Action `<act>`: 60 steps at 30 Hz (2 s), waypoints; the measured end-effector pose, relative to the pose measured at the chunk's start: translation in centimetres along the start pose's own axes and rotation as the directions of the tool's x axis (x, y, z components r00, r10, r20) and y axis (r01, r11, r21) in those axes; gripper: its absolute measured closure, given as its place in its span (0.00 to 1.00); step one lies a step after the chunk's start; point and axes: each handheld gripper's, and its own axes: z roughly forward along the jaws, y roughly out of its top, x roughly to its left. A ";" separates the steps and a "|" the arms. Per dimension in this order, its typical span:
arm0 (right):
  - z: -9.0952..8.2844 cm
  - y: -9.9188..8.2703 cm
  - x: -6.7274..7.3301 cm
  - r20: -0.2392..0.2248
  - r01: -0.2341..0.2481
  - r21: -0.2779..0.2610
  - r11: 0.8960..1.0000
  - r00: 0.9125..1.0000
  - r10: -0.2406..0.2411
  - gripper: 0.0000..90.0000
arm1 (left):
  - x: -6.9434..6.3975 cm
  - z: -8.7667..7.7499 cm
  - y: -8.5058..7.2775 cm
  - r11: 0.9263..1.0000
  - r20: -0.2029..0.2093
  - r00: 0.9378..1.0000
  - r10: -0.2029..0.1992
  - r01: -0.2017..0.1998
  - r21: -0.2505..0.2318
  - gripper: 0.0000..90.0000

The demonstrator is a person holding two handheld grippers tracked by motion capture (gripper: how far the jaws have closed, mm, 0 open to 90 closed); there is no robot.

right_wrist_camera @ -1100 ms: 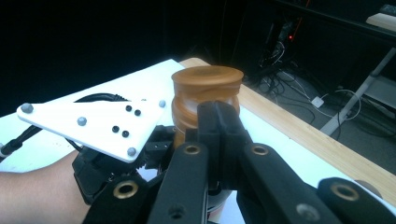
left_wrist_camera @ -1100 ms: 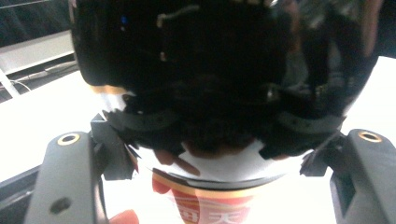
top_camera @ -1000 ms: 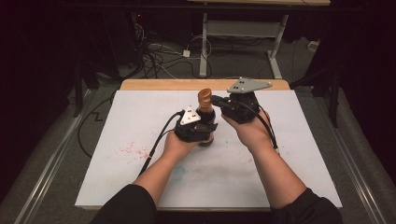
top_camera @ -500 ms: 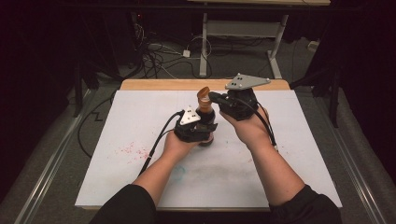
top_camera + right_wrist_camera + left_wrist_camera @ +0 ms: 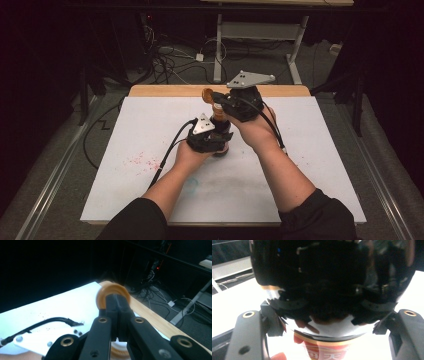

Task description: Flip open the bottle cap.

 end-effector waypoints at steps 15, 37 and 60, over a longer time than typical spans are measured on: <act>-2.3 -1.1 -1.6 0.025 -0.037 -0.031 0.999 0.999 0.038 1.00 | 0.1 0.1 0.0 1.000 0.001 1.000 -0.006 0.006 -0.006 0.32; -3.6 -6.4 -4.0 0.071 -0.118 0.000 0.993 0.991 0.117 1.00 | 0.2 0.1 0.1 1.000 0.001 1.000 -0.013 0.013 -0.001 0.31; -2.3 -14.0 -4.5 0.086 -0.194 0.078 0.978 0.979 0.187 0.77 | 0.3 0.0 0.5 0.998 -0.003 0.998 -0.056 0.056 0.021 0.29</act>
